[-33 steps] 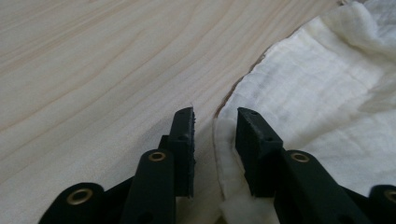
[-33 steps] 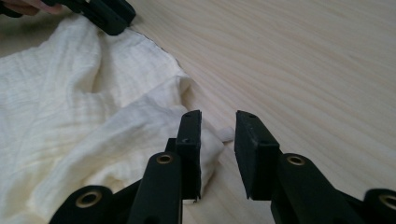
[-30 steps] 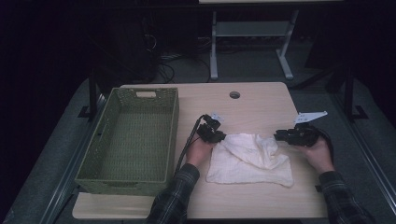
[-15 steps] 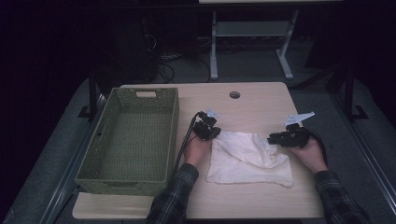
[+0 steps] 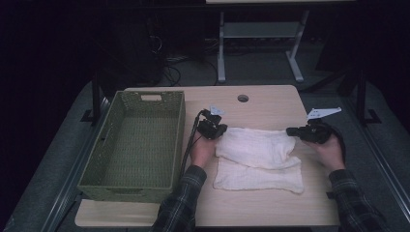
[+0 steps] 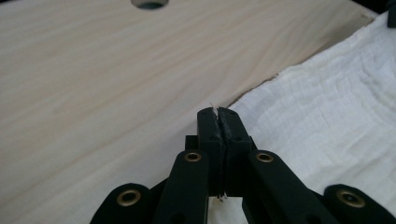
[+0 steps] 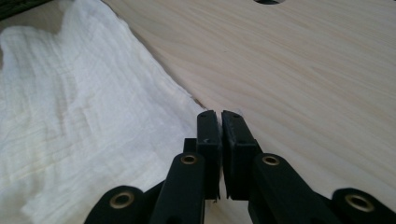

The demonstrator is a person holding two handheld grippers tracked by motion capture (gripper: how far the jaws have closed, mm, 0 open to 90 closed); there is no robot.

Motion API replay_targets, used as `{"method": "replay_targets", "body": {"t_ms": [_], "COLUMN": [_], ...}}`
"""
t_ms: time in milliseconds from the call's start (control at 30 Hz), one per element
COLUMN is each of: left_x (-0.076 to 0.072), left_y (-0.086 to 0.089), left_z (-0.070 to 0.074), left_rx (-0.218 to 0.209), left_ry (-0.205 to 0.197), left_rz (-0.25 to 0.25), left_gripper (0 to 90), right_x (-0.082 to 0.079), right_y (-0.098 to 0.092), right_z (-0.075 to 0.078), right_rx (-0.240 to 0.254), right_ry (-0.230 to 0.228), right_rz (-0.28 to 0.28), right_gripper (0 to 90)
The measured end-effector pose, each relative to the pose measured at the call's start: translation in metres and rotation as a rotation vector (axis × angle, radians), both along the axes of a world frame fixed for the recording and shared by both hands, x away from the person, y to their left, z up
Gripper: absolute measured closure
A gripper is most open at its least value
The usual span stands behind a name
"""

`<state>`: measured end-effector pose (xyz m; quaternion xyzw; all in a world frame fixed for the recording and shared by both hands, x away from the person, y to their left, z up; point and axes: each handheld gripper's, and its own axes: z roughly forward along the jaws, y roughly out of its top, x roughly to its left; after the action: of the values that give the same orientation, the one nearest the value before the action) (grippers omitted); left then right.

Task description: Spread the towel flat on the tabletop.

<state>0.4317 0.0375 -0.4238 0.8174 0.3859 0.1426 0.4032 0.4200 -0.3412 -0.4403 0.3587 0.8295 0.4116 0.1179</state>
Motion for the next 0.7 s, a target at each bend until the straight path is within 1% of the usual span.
{"method": "replay_targets", "body": {"t_ms": [33, 67, 133, 167, 233, 300, 367, 433, 533, 567, 600, 633, 700], "left_x": [0.002, 0.003, 0.008, 0.009, 0.015, 0.020, 0.027, 0.034, 0.046, 0.049, 0.052, 0.055, 0.061], "left_y": [0.000, -0.001, -0.002, -0.002, -0.003, -0.004, -0.004, -0.004, -0.005, -0.005, -0.006, -0.007, -0.010], "left_z": [0.002, 0.004, 0.007, 0.008, 0.009, 0.009, 0.008, 0.006, 0.002, 0.001, -0.001, -0.002, -0.007], "left_rx": [0.000, -0.002, -0.016, -0.019, -0.013, -0.017, -0.022, -0.020, -0.023, -0.011, -0.005, -0.002, 0.017], "left_ry": [-0.006, -0.012, -0.019, -0.022, -0.025, -0.025, -0.024, -0.024, -0.021, -0.021, -0.020, -0.020, -0.024], "left_rz": [0.003, 0.009, 0.020, 0.026, 0.030, 0.042, 0.056, 0.063, 0.076, 0.077, 0.078, 0.075, 0.080], "left_gripper": [88.5, 88.5, 88.5, 88.5, 88.5, 88.5, 88.5, 88.5, 88.5, 88.5, 88.4, 88.4, 87.6], "right_x": [0.002, 0.005, 0.010, 0.015, 0.025, 0.034, 0.041, 0.051, 0.061, 0.064, 0.069, 0.069, 0.074], "right_y": [0.000, 0.000, 0.002, 0.003, 0.004, 0.003, 0.002, -0.001, -0.003, -0.004, -0.005, -0.005, -0.005], "right_z": [0.003, 0.007, 0.015, 0.019, 0.024, 0.025, 0.025, 0.024, 0.020, 0.018, 0.012, 0.012, 0.006], "right_rx": [-0.009, -0.004, -0.010, -0.012, -0.012, -0.001, 0.011, 0.024, 0.031, 0.028, 0.031, 0.031, 0.018], "right_ry": [-0.013, -0.020, -0.032, -0.041, -0.046, -0.040, -0.043, -0.038, -0.027, -0.023, -0.005, -0.005, 0.012], "right_rz": [-0.002, 0.000, 0.000, -0.005, -0.013, -0.024, -0.034, -0.043, -0.057, -0.060, -0.066, -0.066, -0.077], "right_gripper": [86.0, 85.9, 85.9, 85.9, 85.9, 85.9, 85.9, 85.9, 85.9, 85.9, 85.7, 85.6, 84.6]}}
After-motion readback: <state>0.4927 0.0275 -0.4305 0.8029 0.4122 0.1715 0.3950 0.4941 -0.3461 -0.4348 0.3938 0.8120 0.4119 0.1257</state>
